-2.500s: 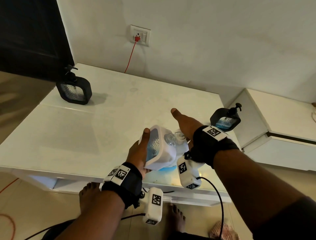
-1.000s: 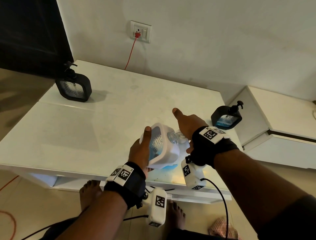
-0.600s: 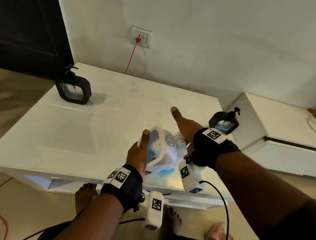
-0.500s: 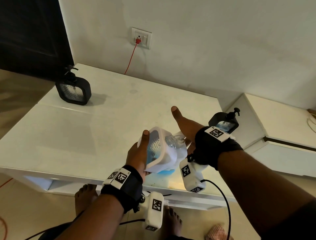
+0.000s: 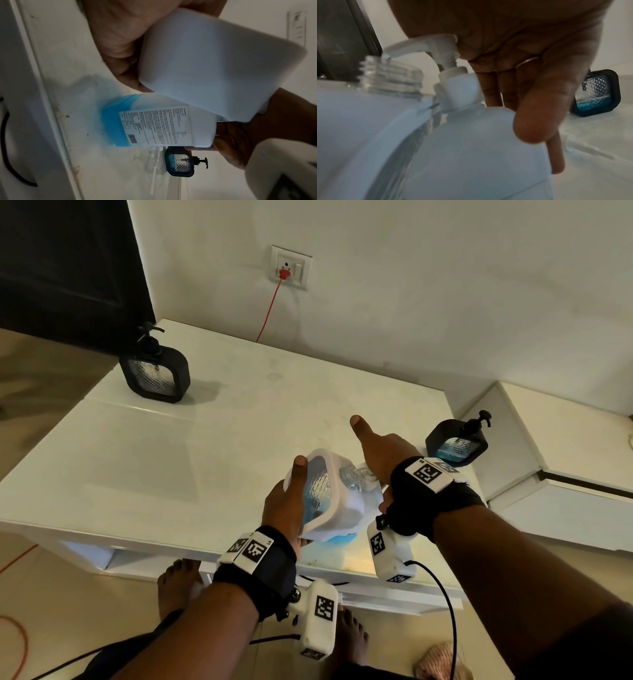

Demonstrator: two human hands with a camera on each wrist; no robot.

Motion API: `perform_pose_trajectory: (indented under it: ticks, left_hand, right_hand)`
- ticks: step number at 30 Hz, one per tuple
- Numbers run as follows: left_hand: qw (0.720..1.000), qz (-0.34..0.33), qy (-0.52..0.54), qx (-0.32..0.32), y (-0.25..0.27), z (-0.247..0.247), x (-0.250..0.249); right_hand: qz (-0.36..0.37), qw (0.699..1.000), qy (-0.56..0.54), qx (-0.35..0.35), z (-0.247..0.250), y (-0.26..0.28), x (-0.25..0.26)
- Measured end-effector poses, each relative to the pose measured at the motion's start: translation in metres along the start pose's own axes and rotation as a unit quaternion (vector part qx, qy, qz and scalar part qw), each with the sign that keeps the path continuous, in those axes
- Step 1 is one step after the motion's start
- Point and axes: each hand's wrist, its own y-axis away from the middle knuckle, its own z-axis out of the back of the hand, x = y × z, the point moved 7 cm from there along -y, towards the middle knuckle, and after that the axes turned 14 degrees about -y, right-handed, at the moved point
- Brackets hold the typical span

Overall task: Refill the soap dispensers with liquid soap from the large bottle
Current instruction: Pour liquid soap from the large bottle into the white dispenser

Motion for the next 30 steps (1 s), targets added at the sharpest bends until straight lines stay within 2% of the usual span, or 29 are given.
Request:
perform_pose_trajectory:
  ticks: [8, 15, 18, 25, 30]
  left_hand:
    - [1.0, 0.006, 0.011, 0.015, 0.001, -0.002, 0.002]
    - [0.999, 0.015, 0.031, 0.016, 0.004, -0.002, -0.001]
    - [1.0, 0.011, 0.023, 0.016, 0.001, -0.003, 0.001]
    - [1.0, 0.004, 0.011, 0.014, -0.002, -0.002, 0.001]
    - [1.0, 0.0, 0.006, 0.012, -0.004, -0.002, 0.003]
  right_hand:
    - [-0.007, 1.0, -0.024, -0.013, 0.002, 0.004, -0.002]
    - [-0.049, 0.994, -0.078, 0.065, 0.004, 0.018, 0.005]
    - [-0.063, 0.992, -0.095, 0.062, 0.01, 0.02, 0.003]
    - [0.006, 1.0, 0.008, 0.025, 0.004, 0.01, 0.011]
    - [0.022, 0.999, 0.032, -0.007, 0.006, 0.004, 0.008]
